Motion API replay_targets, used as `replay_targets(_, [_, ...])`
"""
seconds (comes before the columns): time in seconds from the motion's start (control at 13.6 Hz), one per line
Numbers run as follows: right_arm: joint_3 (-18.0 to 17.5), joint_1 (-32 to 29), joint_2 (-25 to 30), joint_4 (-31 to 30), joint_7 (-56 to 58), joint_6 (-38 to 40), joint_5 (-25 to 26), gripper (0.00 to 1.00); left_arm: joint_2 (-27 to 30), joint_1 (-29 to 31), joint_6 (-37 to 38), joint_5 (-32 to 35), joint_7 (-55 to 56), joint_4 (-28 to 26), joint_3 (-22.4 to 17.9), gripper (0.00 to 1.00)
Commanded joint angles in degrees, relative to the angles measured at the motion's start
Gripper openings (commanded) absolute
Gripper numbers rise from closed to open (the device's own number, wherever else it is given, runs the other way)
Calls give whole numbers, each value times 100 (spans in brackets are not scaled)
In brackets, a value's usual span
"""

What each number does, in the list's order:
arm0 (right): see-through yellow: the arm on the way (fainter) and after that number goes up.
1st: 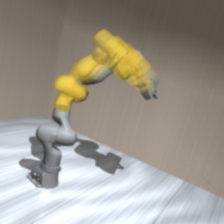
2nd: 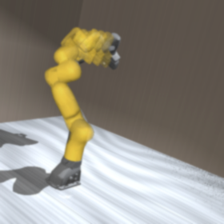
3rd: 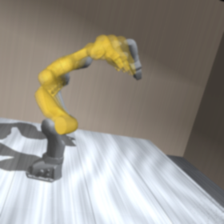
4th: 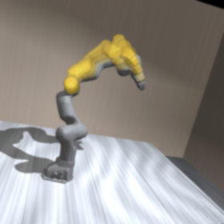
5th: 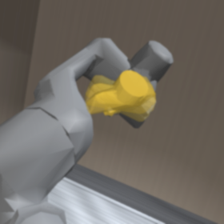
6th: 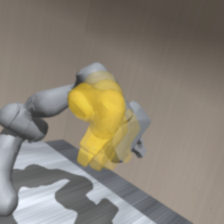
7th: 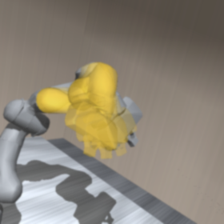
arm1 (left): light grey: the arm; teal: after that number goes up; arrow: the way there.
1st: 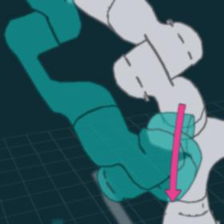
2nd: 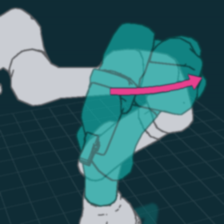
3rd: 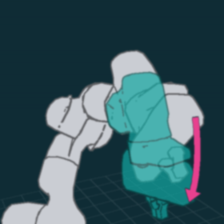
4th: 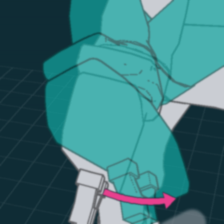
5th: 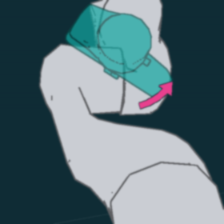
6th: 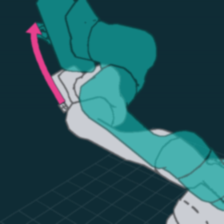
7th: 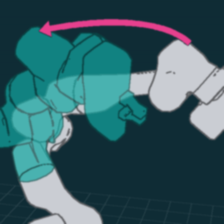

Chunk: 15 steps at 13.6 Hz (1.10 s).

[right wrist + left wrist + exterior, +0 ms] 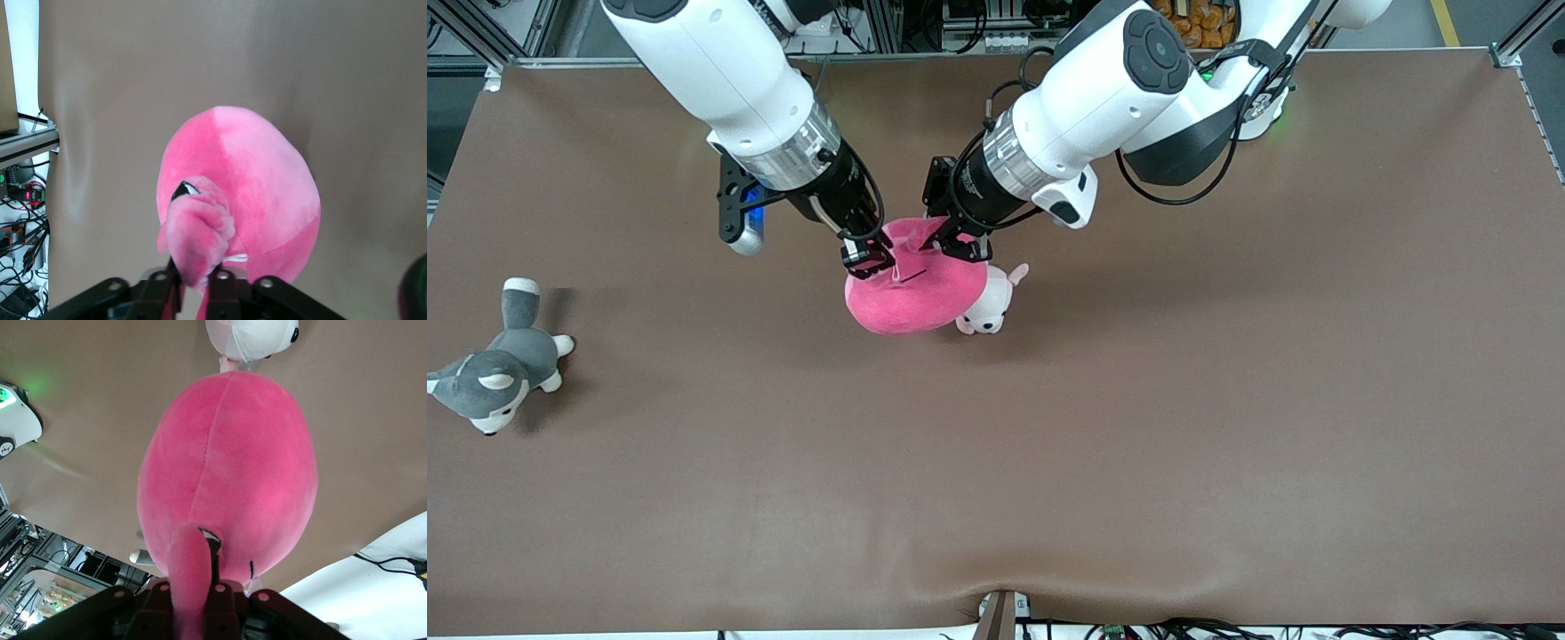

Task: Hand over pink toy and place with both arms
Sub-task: 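Release the left gripper while the right gripper carries the pink toy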

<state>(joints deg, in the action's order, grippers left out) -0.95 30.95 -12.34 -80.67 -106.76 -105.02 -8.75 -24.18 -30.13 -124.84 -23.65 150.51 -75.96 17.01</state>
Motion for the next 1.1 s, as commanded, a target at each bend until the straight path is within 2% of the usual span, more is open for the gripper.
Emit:
replay_targets(0.0, [-20,-28,-23,113,-126,96,268,0,-61,-72,-50,106,163,169,-49,0])
replay_targets(0.15, [-2,-36,-23,112,-126,96,295,0,-61,-55,-50,106,163,160,-49,0])
replay_targets(0.22, [-2,-45,-14,112,-126,96,304,0,-43,-54,-24,150,145,160,-57,27])
replay_targets(0.29, [-2,-106,-14,121,-126,105,295,0,0,-37,-6,385,162,151,-40,83])
replay_targets(0.37, [-2,-142,-5,121,-126,140,304,0,53,-2,29,596,136,151,-40,100])
replay_targets(0.51, [24,-290,21,156,-64,333,479,0,176,68,501,1026,-12,142,-48,100])
replay_targets(0.66, [24,-492,56,156,-20,421,497,0,334,304,1212,1580,-642,142,-40,100])
replay_targets(0.88, [16,-1080,39,104,111,658,410,0,676,1067,2390,1635,-2730,134,-40,100])
replay_targets(1.03, [16,-1475,30,86,872,1200,392,0,818,1692,3041,1670,-4312,134,-57,100])
